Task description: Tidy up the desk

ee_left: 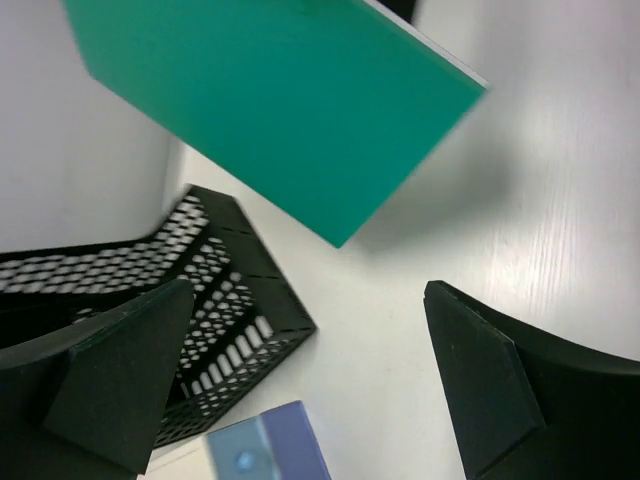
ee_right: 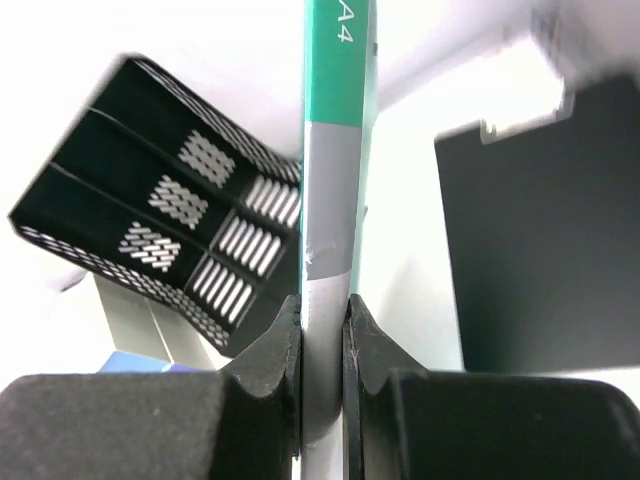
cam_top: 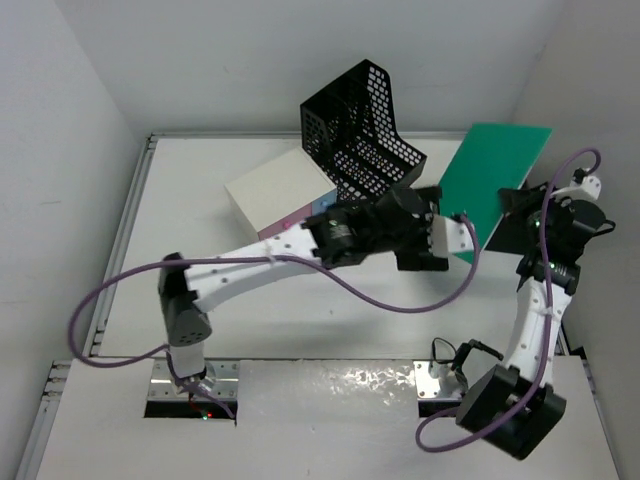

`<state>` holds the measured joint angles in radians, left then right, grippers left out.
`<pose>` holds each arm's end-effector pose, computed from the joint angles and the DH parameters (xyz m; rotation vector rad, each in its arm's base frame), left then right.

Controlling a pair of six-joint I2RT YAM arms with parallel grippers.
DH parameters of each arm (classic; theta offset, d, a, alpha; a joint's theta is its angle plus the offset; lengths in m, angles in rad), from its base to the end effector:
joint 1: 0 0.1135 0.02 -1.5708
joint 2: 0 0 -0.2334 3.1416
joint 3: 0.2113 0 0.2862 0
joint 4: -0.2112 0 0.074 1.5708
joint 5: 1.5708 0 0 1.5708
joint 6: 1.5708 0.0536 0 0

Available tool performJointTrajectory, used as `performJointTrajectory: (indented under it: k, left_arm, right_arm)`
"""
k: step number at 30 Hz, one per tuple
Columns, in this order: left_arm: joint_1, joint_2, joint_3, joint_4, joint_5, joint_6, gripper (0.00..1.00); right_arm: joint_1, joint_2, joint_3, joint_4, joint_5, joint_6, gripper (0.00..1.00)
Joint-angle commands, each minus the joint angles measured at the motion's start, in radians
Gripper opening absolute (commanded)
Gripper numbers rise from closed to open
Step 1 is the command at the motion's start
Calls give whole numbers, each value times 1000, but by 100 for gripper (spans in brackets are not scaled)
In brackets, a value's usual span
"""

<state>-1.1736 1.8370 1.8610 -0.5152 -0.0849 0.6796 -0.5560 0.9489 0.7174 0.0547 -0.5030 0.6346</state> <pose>0.1868 -0.4336 0.3453 1.6207 1.2830 -0.2176 0.2593 -0.1307 0.2762 0.6550 1.6239 0.4958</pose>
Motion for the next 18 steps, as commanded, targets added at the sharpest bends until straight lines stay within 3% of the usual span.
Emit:
performJointTrajectory:
  k: [1, 4, 7, 11, 18]
  left_arm:
    - [54, -116, 82, -65, 5, -109, 100]
    - [161, -148, 134, -59, 23, -173, 100]
    - [373, -140, 197, -19, 50, -289, 100]
    - [558, -105, 210, 67, 42, -400, 100]
    - [640, 66, 260, 167, -56, -437, 100]
  right_arm:
    - [2, -64, 97, -45, 9, -105, 0]
    - [2, -82, 172, -111, -5, -136, 0]
    - [4, -108, 229, -124, -23, -139, 0]
    - [4, -131, 289, -142, -20, -150, 0]
    - [21, -118, 358, -92, -51, -135, 0]
